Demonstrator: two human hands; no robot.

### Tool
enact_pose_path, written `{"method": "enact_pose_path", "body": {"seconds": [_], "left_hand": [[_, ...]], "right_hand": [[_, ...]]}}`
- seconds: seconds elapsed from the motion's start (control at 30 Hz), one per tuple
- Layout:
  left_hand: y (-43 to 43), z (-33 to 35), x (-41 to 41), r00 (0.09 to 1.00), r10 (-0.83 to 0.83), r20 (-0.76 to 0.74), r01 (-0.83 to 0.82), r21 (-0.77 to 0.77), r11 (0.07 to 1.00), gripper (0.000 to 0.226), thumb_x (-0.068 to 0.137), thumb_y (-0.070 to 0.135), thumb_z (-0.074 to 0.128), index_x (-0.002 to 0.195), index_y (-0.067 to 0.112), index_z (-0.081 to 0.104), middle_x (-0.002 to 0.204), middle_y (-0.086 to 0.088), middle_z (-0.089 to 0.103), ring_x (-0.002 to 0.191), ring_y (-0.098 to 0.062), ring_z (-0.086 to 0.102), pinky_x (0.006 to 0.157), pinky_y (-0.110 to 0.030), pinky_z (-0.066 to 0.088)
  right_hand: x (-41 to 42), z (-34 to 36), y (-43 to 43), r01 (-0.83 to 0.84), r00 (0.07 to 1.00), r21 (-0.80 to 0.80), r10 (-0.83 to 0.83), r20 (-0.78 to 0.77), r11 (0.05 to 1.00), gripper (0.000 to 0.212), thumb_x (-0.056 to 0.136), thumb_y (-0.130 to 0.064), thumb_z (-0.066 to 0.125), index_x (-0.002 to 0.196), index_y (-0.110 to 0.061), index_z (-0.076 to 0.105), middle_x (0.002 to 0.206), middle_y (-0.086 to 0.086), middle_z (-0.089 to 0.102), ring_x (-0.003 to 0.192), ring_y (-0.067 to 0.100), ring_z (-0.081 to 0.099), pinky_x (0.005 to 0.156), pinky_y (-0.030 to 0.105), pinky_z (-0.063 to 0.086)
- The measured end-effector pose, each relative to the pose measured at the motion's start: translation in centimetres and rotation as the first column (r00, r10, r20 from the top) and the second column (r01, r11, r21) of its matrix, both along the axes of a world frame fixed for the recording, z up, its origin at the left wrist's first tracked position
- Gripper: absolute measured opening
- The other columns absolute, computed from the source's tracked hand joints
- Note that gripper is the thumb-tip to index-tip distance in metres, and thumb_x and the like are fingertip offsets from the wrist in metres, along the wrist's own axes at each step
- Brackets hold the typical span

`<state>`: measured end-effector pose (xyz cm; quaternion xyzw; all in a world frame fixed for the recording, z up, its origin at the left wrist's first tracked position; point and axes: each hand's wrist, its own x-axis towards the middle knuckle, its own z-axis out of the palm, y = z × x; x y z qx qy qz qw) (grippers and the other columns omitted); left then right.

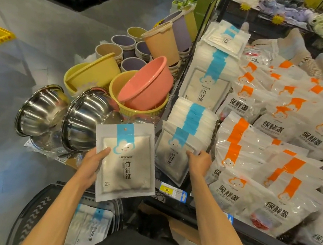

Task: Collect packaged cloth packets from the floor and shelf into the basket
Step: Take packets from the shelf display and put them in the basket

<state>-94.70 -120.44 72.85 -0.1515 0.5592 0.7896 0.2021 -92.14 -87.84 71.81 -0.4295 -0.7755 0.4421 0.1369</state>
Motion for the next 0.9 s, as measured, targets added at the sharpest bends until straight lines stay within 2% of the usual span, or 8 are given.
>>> {"method": "enact_pose_path", "body": {"seconds": [0.1,0.2,0.27,0.37,0.5,0.6,0.67,0.9], "left_hand": [[0.0,0.1,-0.1,1.0,0.003,-0.001,-0.003,-0.003,1.0,0.022,0.101,0.011,0.055,0.12,0.015,0.065,0.11,-0.01,0.075,0.096,-0.024,0.074,0.074,-0.036,0.062],[0.2,0.2,-0.1,1.0,0.007,0.012,-0.007,-0.009,1.0,0.02,0.1,0.011,0.056,0.118,0.015,0.065,0.107,-0.01,0.076,0.093,-0.023,0.074,0.07,-0.034,0.061],[0.2,0.1,-0.1,1.0,0.011,0.019,-0.011,-0.017,1.0,0.019,0.1,0.011,0.056,0.116,0.016,0.066,0.107,-0.011,0.076,0.092,-0.023,0.074,0.068,-0.033,0.061],[0.1,0.1,0.0,1.0,-0.013,0.018,0.014,-0.028,0.999,0.021,0.101,0.012,0.056,0.119,0.015,0.065,0.11,-0.012,0.075,0.097,-0.025,0.073,0.076,-0.038,0.061],[0.1,0.0,-0.1,0.999,-0.04,0.013,0.041,-0.026,0.999,0.023,0.101,0.013,0.056,0.122,0.015,0.065,0.116,-0.014,0.073,0.106,-0.031,0.07,0.094,-0.048,0.054],[0.4,0.2,-0.4,0.999,-0.037,0.015,0.037,-0.031,0.999,0.023,0.101,0.012,0.056,0.121,0.014,0.065,0.114,-0.014,0.074,0.105,-0.031,0.07,0.094,-0.048,0.054],[0.5,0.1,-0.6,0.999,-0.035,0.016,0.036,-0.037,0.999,0.022,0.101,0.012,0.056,0.12,0.014,0.066,0.113,-0.014,0.074,0.104,-0.031,0.07,0.094,-0.049,0.054],[1.2,0.2,-1.1,0.999,-0.037,0.005,0.037,-0.057,0.998,0.02,0.1,0.012,0.057,0.116,0.018,0.068,0.109,-0.009,0.076,0.096,-0.022,0.073,0.087,-0.042,0.055]], "right_hand": [[0.3,-0.1,0.2,-0.042,0.998,0.011,0.042,-0.041,0.999,0.018,0.086,-0.021,0.075,0.084,-0.006,0.065,0.076,0.0,0.059,0.081,0.024,0.062,0.068,0.032,0.047],[0.8,-0.1,0.1,-0.06,0.994,0.019,0.061,-0.094,0.998,0.027,0.087,-0.021,0.073,0.108,-0.006,0.065,0.099,0.002,0.064,0.092,0.019,0.059,0.076,0.03,0.047],[1.0,0.1,0.1,-0.092,0.991,0.087,0.1,-0.084,0.992,0.033,0.087,-0.018,0.071,0.116,-0.006,0.062,0.107,0.004,0.064,0.097,0.02,0.059,0.079,0.03,0.047],[0.9,0.3,0.5,-0.168,0.985,0.231,0.171,0.008,0.958,0.027,0.086,-0.011,0.065,0.112,-0.004,0.063,0.103,0.011,0.066,0.094,0.027,0.062,0.071,0.03,0.044],[0.0,1.1,1.8,-0.31,0.947,0.325,0.258,0.193,0.893,0.009,0.082,-0.009,0.067,0.091,-0.008,0.067,0.085,0.009,0.068,0.081,0.028,0.064,0.066,0.034,0.05],[-1.0,2.2,2.3,-0.426,0.882,0.361,0.291,0.37,0.83,0.01,0.077,-0.016,0.075,0.076,-0.012,0.066,0.076,0.005,0.067,0.076,0.027,0.066,0.068,0.04,0.056],[-1.7,2.8,2.5,-0.49,0.84,0.389,0.304,0.449,0.78,0.015,0.076,-0.021,0.08,0.074,-0.013,0.067,0.075,0.004,0.068,0.075,0.027,0.066,0.07,0.041,0.057],[-2.7,2.9,3.6,-0.536,0.816,0.392,0.34,0.468,0.747,0.009,0.083,-0.018,0.076,0.075,-0.014,0.073,0.071,0.0,0.068,0.069,0.022,0.065,0.07,0.042,0.058]]}}
